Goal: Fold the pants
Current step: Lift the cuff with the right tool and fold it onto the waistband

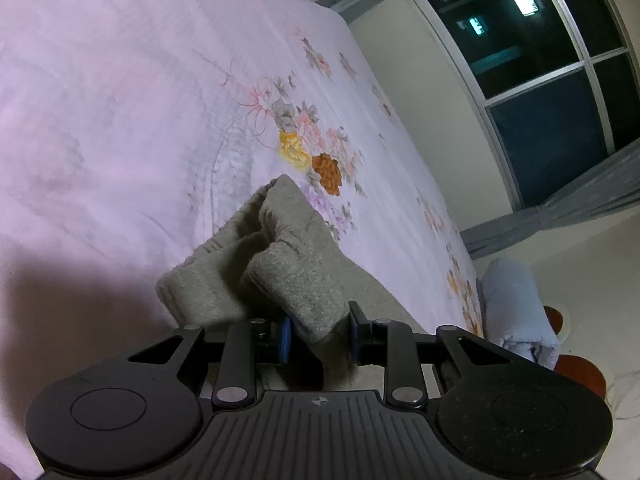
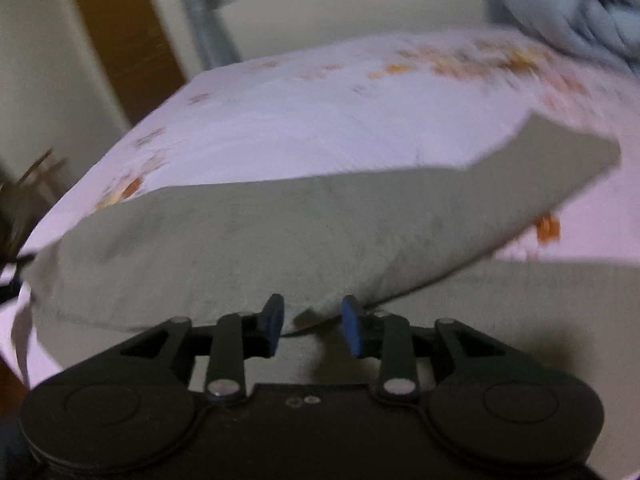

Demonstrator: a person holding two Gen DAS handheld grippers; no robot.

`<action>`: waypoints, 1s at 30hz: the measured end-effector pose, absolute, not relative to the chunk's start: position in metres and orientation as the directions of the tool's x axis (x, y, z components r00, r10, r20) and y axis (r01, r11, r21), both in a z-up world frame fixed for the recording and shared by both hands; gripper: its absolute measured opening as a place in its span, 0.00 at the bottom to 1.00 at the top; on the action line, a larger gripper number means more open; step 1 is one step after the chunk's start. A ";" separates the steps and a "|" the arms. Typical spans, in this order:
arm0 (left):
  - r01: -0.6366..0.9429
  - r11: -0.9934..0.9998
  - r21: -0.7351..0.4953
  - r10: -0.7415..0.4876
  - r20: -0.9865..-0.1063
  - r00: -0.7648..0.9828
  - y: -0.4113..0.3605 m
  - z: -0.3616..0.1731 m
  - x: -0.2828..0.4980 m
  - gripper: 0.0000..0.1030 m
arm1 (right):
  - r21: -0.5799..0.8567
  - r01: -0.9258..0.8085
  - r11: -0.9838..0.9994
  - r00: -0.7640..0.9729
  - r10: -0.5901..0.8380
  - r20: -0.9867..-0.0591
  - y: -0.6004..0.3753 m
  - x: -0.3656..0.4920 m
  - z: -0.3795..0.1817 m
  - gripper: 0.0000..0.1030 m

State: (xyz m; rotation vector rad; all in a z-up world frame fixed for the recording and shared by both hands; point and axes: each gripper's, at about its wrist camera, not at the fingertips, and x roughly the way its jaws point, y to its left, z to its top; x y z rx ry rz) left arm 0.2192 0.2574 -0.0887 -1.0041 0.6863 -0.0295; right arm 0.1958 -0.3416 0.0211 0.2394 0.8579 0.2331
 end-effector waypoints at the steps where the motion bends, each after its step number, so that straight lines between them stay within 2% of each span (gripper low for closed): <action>1: -0.278 0.562 -0.779 -0.330 -0.519 0.788 0.258 -0.089 0.220 0.27 | 0.314 -0.067 0.947 0.632 0.284 -0.721 -0.342 0.197 0.018 0.28; 5: -0.258 0.566 -0.783 -0.349 -0.511 0.785 0.261 -0.089 0.222 0.27 | 0.376 0.070 0.924 0.602 0.262 -0.754 -0.346 0.204 0.010 0.34; 8: -0.234 0.567 -0.790 -0.373 -0.499 0.782 0.262 -0.087 0.227 0.24 | 0.420 0.089 0.903 0.603 0.287 -0.744 -0.350 0.208 0.006 0.00; 12: -0.127 0.599 -0.791 -0.415 -0.442 0.795 0.265 -0.053 0.255 0.23 | 0.433 0.025 0.901 0.687 0.299 -0.662 -0.359 0.199 0.035 0.00; 16: 0.081 0.602 -0.794 -0.475 -0.275 0.836 0.264 -0.007 0.253 0.23 | 0.392 -0.063 0.918 0.808 0.277 -0.520 -0.365 0.162 0.097 0.00; 17: 0.087 0.599 -0.796 -0.486 -0.275 0.830 0.266 -0.010 0.248 0.22 | 0.382 -0.077 0.921 0.824 0.274 -0.495 -0.366 0.146 0.104 0.00; 19: 0.043 0.608 -0.793 -0.502 -0.341 0.795 0.271 -0.036 0.237 0.22 | 0.355 -0.086 0.931 0.817 0.270 -0.510 -0.365 0.125 0.096 0.00; 22: -0.126 0.644 -0.755 -0.491 -0.534 0.688 0.280 -0.102 0.223 0.22 | 0.364 -0.045 0.930 0.740 0.276 -0.614 -0.364 0.103 0.041 0.00; 24: -0.143 0.600 -0.787 -0.506 -0.512 0.695 0.284 -0.126 0.212 0.22 | 0.334 -0.017 0.942 0.690 0.253 -0.678 -0.359 0.101 0.003 0.00; 25: -0.151 0.585 -0.797 -0.501 -0.501 0.705 0.284 -0.126 0.209 0.22 | 0.349 0.004 0.937 0.690 0.250 -0.680 -0.359 0.099 -0.007 0.00; 30: -0.078 0.610 -0.788 -0.502 -0.462 0.731 0.281 -0.095 0.207 0.22 | 0.378 -0.002 0.926 0.751 0.252 -0.611 -0.355 0.090 0.015 0.00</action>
